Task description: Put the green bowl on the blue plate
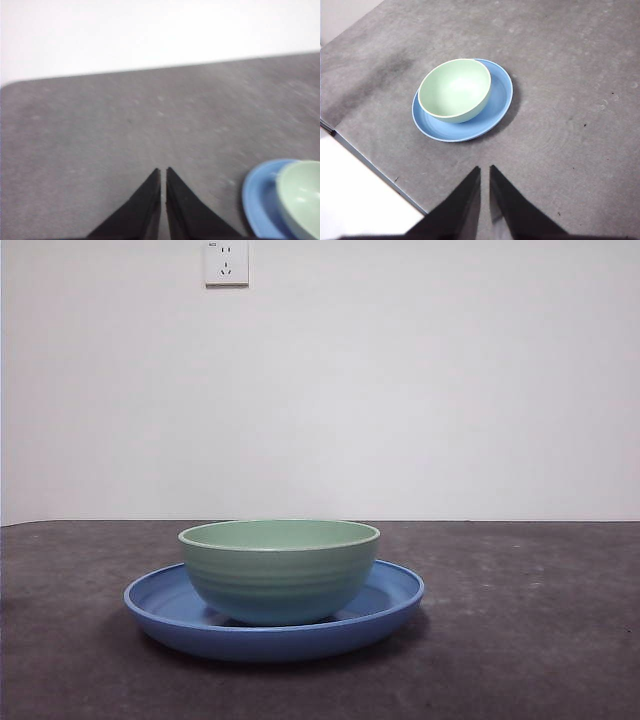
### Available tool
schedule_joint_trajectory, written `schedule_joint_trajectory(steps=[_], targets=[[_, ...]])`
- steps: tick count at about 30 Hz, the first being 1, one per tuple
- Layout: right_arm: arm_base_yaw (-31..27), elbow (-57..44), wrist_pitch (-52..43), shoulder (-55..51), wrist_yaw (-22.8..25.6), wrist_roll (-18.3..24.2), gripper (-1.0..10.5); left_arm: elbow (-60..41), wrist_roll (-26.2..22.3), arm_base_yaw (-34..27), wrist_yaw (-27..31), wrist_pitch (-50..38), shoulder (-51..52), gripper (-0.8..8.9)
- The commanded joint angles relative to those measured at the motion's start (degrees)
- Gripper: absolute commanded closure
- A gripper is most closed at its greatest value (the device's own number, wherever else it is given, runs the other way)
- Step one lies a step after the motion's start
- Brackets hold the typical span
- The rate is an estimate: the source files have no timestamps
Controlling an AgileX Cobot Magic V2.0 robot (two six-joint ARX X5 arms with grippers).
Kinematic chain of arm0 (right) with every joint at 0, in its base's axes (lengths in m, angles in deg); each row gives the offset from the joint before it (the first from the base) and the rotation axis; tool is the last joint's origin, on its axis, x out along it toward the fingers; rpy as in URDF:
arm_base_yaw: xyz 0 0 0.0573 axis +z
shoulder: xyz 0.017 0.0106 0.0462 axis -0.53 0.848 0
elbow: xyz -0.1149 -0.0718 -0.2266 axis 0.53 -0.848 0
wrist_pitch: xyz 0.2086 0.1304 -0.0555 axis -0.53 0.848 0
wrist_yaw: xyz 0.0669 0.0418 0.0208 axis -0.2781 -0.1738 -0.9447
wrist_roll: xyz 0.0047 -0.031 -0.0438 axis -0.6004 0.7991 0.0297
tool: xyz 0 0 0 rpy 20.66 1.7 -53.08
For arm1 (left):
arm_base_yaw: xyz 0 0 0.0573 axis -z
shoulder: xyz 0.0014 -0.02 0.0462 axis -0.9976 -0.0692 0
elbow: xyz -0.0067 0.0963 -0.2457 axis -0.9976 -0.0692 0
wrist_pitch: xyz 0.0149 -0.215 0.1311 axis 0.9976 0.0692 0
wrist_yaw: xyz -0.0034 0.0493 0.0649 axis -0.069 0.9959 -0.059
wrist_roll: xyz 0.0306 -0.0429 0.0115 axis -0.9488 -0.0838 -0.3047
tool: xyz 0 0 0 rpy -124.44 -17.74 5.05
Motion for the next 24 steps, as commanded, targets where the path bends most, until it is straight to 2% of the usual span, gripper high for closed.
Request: schedule_joint_trajectory(steps=[1, 4, 6, 9, 15, 24], targets=[[0.3, 0.4, -0.6, 0.2, 0.0, 0.2, 9.2, -6.0, -0.7, -1.8, 0.2, -7.6, 1.8, 7.94], [0.3, 0.4, -0.5, 0.2, 0.0, 0.2, 9.2, -11.8, 2.1, -3.8, 3.2, -12.6, 4.6, 7.94], [0.3, 0.4, -0.6, 0.2, 0.0, 0.2, 9.2, -14.7, 4.9, -4.9, 6.8, -13.0, 7.0, 7.94], [0.3, 0.4, -0.6, 0.2, 0.0, 0.2, 9.2, -18.0, 6.5, -5.9, 9.6, -12.7, 10.6, 7.94], [0.3, 0.4, -0.6, 0.2, 0.0, 0.2, 9.2, -22.0, 6.6, -6.3, 9.6, -12.2, 16.7, 7.94], [0.3, 0.4, -0.6, 0.2, 0.0, 0.2, 9.2, -22.9, 4.9, -5.3, 9.6, -9.8, 16.6, 7.94]])
